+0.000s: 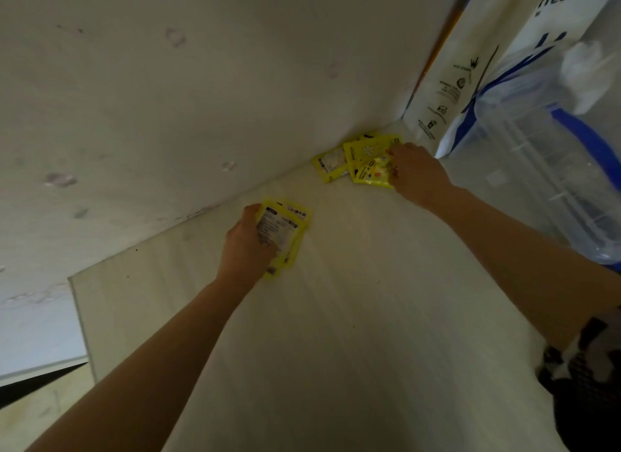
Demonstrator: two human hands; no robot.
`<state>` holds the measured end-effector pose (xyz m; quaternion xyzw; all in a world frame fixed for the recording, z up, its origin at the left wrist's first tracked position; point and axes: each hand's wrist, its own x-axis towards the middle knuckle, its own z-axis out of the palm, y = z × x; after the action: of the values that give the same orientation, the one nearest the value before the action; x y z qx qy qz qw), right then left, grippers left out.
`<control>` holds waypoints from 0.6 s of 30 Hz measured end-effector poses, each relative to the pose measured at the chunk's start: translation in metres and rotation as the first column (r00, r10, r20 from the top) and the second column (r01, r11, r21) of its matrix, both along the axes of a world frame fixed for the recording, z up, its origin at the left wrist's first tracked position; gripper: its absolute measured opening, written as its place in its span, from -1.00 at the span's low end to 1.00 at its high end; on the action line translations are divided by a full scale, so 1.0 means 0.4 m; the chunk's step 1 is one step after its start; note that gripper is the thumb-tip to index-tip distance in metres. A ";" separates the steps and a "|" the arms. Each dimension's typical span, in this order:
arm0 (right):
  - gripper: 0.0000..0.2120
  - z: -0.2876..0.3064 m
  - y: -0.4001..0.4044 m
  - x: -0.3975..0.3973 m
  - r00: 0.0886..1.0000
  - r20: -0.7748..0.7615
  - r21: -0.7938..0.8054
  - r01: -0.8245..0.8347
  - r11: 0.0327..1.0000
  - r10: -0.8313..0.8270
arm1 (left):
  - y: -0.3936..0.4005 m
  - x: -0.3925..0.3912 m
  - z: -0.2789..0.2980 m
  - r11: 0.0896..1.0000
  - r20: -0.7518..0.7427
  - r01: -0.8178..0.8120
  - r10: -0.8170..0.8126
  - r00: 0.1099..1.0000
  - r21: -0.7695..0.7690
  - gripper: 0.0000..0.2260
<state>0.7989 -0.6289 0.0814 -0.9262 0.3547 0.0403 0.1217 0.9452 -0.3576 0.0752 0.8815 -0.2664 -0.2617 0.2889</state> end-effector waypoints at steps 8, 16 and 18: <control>-0.47 -0.011 -0.047 0.086 0.991 -0.130 0.020 -0.044 0.999 0.046 | -0.034 -0.004 -0.019 0.978 0.213 0.066 -0.108 0.971 0.197 -0.45; -0.61 -0.015 -0.025 0.068 0.990 -0.106 -0.147 -0.104 0.984 0.089 | -0.042 -0.028 -0.026 0.979 0.233 0.087 -0.129 0.964 0.182 -0.54; -0.65 -0.015 -0.016 0.051 0.993 -0.065 -0.154 -0.105 0.983 0.096 | -0.041 -0.036 -0.024 0.983 0.258 0.096 -0.135 0.957 0.159 -0.56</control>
<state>0.8194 -0.6353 0.0755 -0.9480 0.3130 0.0451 0.0360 0.9309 -0.3741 0.0657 0.9103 -0.3343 -0.1754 0.1697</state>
